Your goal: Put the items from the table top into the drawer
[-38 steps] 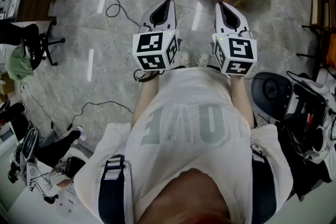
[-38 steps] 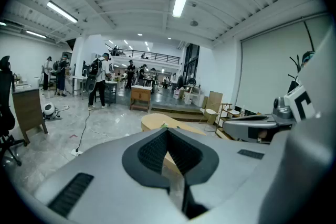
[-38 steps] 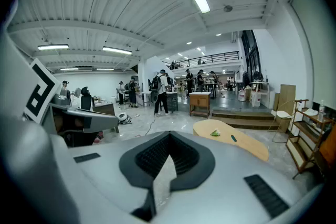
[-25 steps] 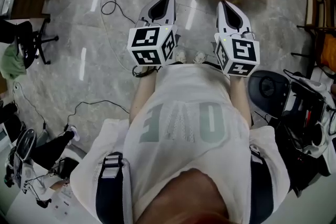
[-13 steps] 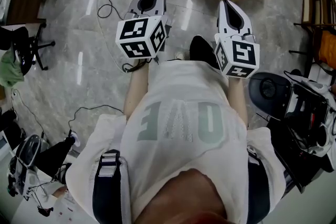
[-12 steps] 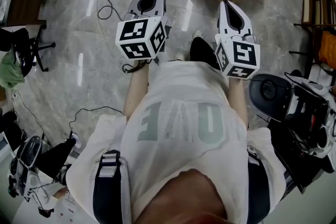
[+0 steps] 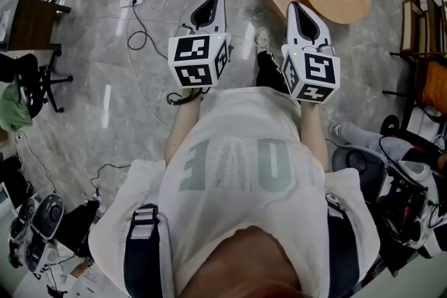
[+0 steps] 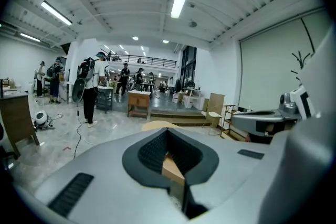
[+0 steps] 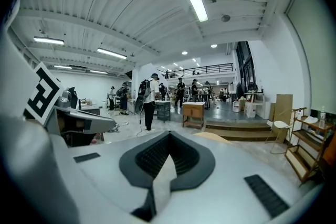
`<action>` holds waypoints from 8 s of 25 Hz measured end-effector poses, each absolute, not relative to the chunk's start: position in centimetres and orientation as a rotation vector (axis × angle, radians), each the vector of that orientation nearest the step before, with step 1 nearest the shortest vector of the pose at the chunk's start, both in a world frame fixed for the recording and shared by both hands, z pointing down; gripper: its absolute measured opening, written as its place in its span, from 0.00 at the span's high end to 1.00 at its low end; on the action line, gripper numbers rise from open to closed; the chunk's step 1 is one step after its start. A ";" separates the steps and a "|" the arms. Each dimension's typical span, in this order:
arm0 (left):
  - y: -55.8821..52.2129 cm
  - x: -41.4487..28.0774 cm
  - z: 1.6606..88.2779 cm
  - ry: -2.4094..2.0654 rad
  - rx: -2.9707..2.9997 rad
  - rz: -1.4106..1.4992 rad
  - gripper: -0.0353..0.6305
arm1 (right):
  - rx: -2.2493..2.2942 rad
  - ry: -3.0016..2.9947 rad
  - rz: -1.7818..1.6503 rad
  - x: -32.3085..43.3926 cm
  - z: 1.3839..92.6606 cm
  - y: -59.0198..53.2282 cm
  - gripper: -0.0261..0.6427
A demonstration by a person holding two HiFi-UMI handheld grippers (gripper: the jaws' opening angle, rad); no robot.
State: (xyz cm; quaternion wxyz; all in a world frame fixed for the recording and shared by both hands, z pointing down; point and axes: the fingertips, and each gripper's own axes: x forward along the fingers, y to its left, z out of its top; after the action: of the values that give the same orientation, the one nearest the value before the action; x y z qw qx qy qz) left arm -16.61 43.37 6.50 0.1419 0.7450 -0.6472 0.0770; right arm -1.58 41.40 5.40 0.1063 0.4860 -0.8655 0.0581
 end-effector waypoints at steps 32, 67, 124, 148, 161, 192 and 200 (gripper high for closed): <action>4.3 -14.6 4.4 -1.820 2.182 0.241 0.94 | 1.297 -2.529 0.371 -3.3 6.7 2.9 0.95; -8.3 -11.4 13.9 -1.631 2.340 0.356 0.94 | 1.468 -2.505 0.399 -1.3 13.9 -7.5 0.95; -8.7 3.0 42.2 -1.263 2.372 0.608 0.94 | 1.676 -1.765 0.804 24.8 56.4 -11.4 0.56; -10.3 3.1 34.9 -1.448 2.435 0.483 0.94 | 1.914 -2.098 0.406 16.6 34.2 -7.6 0.61; -9.4 0.0 33.8 -1.520 2.421 0.470 0.94 | 1.832 -2.174 0.400 11.8 33.3 -5.6 0.61; -5.0 -15.1 41.6 -1.740 2.104 0.602 0.94 | 0.619 -2.050 0.364 -4.5 67.3 0.8 0.61; -5.1 -15.4 41.8 -1.726 2.106 0.605 0.94 | 0.644 -2.022 0.406 -4.3 68.3 1.0 0.61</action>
State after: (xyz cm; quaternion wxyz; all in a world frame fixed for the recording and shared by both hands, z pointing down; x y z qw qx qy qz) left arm -15.38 -5.12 41.76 0.1754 0.7434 -0.6092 0.2134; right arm -4.33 0.96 68.34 0.4713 0.2628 -0.8255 0.1656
